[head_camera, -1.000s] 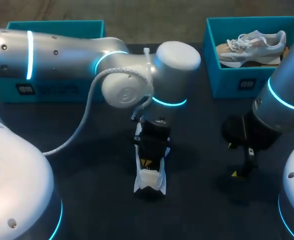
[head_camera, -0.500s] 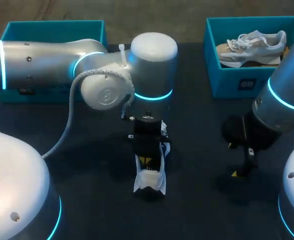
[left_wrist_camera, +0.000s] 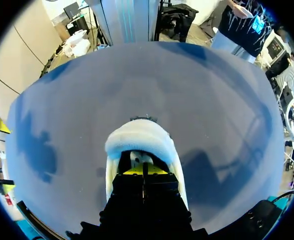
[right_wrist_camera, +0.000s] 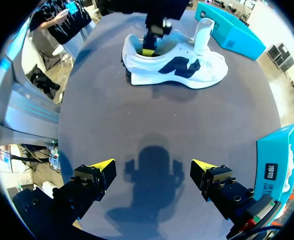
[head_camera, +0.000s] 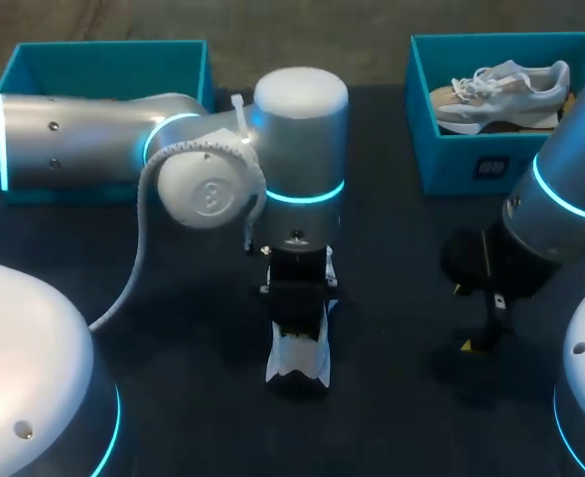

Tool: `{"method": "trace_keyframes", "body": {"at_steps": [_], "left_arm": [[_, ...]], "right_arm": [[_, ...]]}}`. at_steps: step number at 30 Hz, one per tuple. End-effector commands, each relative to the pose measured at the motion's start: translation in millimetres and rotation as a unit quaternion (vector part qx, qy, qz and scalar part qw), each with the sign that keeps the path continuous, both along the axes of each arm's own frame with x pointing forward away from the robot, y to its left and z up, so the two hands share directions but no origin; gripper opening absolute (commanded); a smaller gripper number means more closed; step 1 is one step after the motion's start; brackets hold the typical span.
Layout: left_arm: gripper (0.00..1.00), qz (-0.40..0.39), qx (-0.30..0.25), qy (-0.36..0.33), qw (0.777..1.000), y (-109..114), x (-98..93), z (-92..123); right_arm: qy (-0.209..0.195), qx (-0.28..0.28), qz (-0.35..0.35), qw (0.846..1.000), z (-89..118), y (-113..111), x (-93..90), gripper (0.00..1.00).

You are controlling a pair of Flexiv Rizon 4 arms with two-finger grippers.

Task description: Take the shoe out of the shoebox, open the shoe tongue, remove and reinsert the insole, then place the shoe into the shoebox

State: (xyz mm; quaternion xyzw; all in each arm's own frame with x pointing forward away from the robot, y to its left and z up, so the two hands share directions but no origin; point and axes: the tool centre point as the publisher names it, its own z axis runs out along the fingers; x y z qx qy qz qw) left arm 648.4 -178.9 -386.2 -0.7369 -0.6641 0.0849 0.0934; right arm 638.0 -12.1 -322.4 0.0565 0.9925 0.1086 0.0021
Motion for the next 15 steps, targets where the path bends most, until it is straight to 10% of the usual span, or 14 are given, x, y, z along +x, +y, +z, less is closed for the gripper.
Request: {"method": "trace_keyframes", "body": {"at_steps": [1,15], "left_arm": [[0.00,-0.002,0.018,0.001,1.000,-12,2.9,-28],[0.00,0.009,0.005,-0.043,0.999,-3,18.1,-2]], "right_arm": [[-0.002,0.000,0.000,1.000,0,0,-1.8,1.00],[-0.002,0.000,0.000,1.000,0,0,-1.8,1.00]]}}
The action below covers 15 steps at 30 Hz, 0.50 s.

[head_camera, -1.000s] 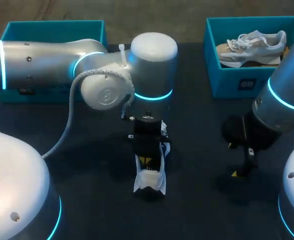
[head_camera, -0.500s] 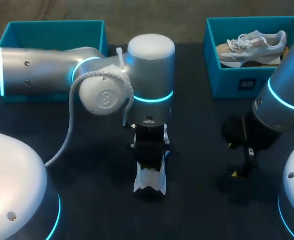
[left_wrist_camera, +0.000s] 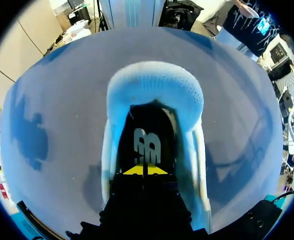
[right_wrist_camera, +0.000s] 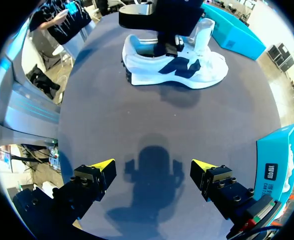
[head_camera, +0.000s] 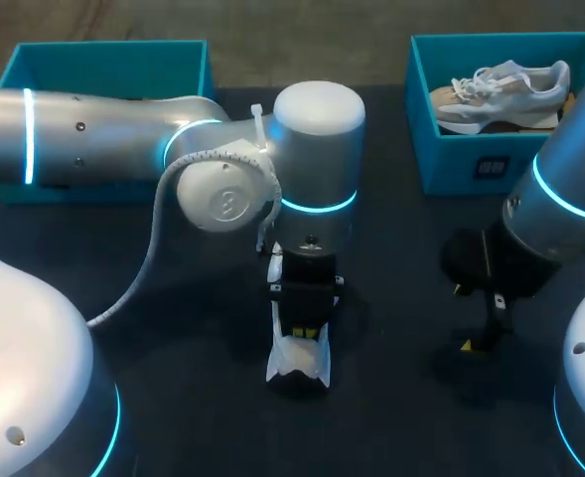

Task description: Take the shoe out of the shoebox, open the shoe tongue, remove and reinsert the insole, then place the shoe into the shoebox

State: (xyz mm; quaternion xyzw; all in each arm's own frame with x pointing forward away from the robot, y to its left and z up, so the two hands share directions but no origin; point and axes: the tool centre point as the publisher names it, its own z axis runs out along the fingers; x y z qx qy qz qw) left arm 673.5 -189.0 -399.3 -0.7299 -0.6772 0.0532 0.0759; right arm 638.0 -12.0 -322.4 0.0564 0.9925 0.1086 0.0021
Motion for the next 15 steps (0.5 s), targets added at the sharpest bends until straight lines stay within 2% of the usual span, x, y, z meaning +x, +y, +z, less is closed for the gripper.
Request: {"method": "trace_keyframes", "body": {"at_steps": [1,5,10,15], "left_arm": [[0.00,-0.006,-0.006,-0.008,1.000,6,-8.7,12],[0.00,-0.020,0.001,0.012,1.000,4,-16.8,6],[0.00,-0.037,0.031,0.026,0.998,0,-29.7,-17],[0.00,-0.032,0.047,0.022,0.998,0,-28.3,-28]], "right_arm": [[-0.002,0.000,-0.001,1.000,0,0,-1.8,1.00],[-0.002,0.000,-0.001,1.000,0,0,-1.8,1.00],[-0.002,0.000,-0.001,1.000,0,0,-1.8,1.00],[-0.002,0.000,-0.001,1.000,0,0,-1.8,1.00]]}}
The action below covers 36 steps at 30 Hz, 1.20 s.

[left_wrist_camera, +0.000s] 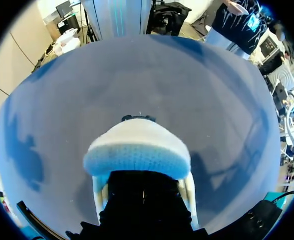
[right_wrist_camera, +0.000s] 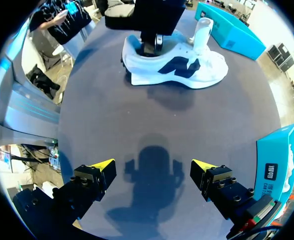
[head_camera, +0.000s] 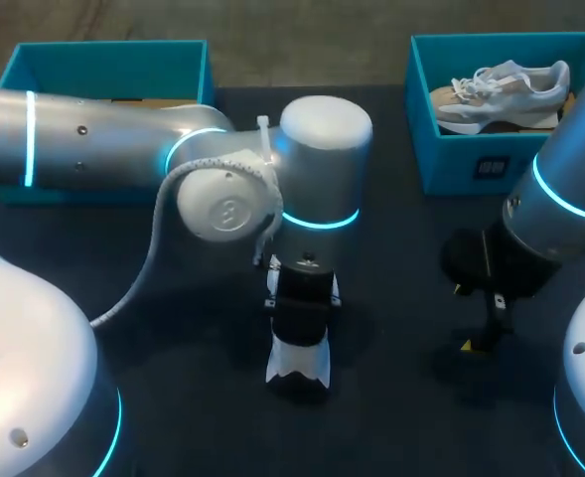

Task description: Take the shoe out of the shoebox, open the shoe tongue, remove and reinsert the insole, then place the shoe into the shoebox

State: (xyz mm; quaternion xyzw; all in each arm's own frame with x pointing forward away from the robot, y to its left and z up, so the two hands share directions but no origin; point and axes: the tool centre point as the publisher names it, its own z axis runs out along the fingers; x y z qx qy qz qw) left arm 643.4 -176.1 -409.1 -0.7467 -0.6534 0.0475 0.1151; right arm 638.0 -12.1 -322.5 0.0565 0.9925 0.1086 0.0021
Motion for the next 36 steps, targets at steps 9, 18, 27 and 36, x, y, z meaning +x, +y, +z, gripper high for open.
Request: {"method": "trace_keyframes", "body": {"at_steps": [9,18,27,36], "left_arm": [[0.00,-0.003,-0.020,-0.036,0.999,2,14.6,37],[0.00,0.015,-0.035,-0.085,0.996,5,46.4,72],[0.00,0.020,-0.040,-0.093,0.995,1,57.1,70],[0.00,0.027,-0.038,-0.107,0.993,-2,60.3,57]], "right_arm": [[-0.002,0.000,0.000,1.000,0,0,-1.8,1.00],[-0.002,0.000,0.000,1.000,0,0,-1.8,1.00],[-0.002,0.000,0.000,1.000,0,0,-1.8,1.00],[-0.002,0.000,0.000,1.000,0,0,-1.8,1.00]]}}
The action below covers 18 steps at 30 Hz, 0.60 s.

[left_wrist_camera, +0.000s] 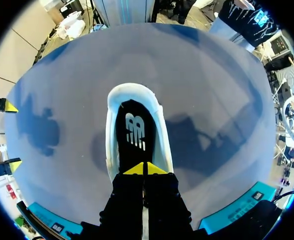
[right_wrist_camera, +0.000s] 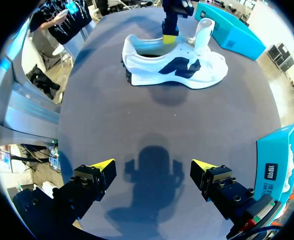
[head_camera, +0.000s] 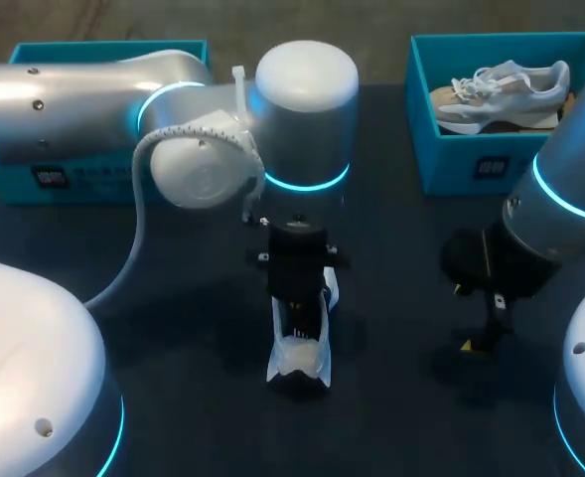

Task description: Take the shoe out of the shoebox, open the shoe tongue, remove and reinsert the insole, then place the shoe into the shoebox

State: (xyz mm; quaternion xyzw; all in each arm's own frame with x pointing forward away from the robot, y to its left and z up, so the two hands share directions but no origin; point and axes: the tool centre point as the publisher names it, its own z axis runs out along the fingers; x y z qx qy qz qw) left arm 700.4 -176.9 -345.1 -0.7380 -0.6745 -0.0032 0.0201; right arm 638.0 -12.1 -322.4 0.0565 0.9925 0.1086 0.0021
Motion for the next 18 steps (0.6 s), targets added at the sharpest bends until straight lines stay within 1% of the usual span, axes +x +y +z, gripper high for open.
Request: {"method": "trace_keyframes", "body": {"at_steps": [1,3,7,10,11,13,18], "left_arm": [[0.00,0.010,-0.002,-0.008,1.000,-1.8,5.0,-8.9],[0.00,0.012,-0.002,-0.011,1.000,-2.1,7.6,-11.1],[0.13,0.012,0.002,-0.007,1.000,-3.6,8.6,-13.3],[0.20,0.010,0.006,-0.006,1.000,-5.0,8.4,-14.4],[0.24,0.010,0.007,-0.008,1.000,-5.1,8.5,-14.4],[0.37,0.009,0.008,-0.009,1.000,-5.6,8.9,-13.4],[0.40,0.014,0.003,-0.010,1.000,-4.4,12.8,-11.4]], "right_arm": [[-0.001,0.000,-0.001,1.000,-0.1,-0.3,-1.8,1.00],[-0.001,0.000,-0.001,1.000,-0.1,-0.3,-1.8,1.00],[-0.001,0.000,-0.001,1.000,-0.1,-0.3,-1.8,1.00],[-0.001,0.000,-0.001,1.000,-0.1,-0.3,-1.8,1.00],[-0.001,0.000,-0.001,1.000,-0.1,-0.3,-1.8,1.00],[-0.001,0.000,-0.001,1.000,-0.1,-0.3,-1.8,1.00],[-0.001,0.000,-0.001,1.000,-0.1,-0.3,-1.8,1.00]]}}
